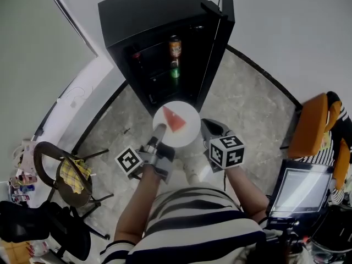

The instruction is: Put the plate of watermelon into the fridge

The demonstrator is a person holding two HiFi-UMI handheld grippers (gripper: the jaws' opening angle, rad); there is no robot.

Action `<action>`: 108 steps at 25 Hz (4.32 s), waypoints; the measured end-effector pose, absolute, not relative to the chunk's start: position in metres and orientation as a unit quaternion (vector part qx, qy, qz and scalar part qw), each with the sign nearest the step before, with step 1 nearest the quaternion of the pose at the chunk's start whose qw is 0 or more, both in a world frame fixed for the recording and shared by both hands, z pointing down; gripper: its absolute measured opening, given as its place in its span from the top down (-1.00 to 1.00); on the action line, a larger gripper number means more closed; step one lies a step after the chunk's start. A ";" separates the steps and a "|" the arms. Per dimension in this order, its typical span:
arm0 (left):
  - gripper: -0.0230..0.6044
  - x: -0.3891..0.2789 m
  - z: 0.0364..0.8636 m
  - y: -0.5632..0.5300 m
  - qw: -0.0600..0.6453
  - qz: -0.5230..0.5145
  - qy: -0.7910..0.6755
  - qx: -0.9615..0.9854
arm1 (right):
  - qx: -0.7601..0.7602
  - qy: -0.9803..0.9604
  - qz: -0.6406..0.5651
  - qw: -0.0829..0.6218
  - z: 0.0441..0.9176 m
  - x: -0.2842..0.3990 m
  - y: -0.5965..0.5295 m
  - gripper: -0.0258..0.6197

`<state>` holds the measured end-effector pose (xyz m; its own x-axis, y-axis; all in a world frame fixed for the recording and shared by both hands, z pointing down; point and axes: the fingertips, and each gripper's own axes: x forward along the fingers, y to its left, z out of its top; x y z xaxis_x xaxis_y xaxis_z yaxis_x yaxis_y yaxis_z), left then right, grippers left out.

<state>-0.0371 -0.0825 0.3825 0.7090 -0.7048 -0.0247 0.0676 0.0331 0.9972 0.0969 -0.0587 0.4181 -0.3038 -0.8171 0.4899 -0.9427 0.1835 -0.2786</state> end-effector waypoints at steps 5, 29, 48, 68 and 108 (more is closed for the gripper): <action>0.81 -0.041 0.388 -0.113 0.674 -0.290 -0.246 0.633 | 0.581 -0.758 0.270 0.117 0.420 0.091 -0.087 0.92; 0.81 -0.013 0.427 -0.186 0.628 -0.373 -0.318 0.604 | 0.558 -0.774 0.264 0.139 0.452 0.130 -0.166 0.92; 0.81 -0.022 0.474 -0.238 0.566 -0.442 -0.397 0.572 | 0.513 -0.810 0.237 0.159 0.500 0.123 -0.242 0.92; 0.81 -0.025 0.543 -0.318 0.552 -0.477 -0.409 0.549 | 0.526 -0.806 0.207 0.172 0.562 0.102 -0.277 0.92; 0.83 -0.012 0.557 -0.360 0.551 -0.404 -0.465 0.563 | 0.500 -0.843 0.156 0.124 0.552 0.083 -0.310 0.92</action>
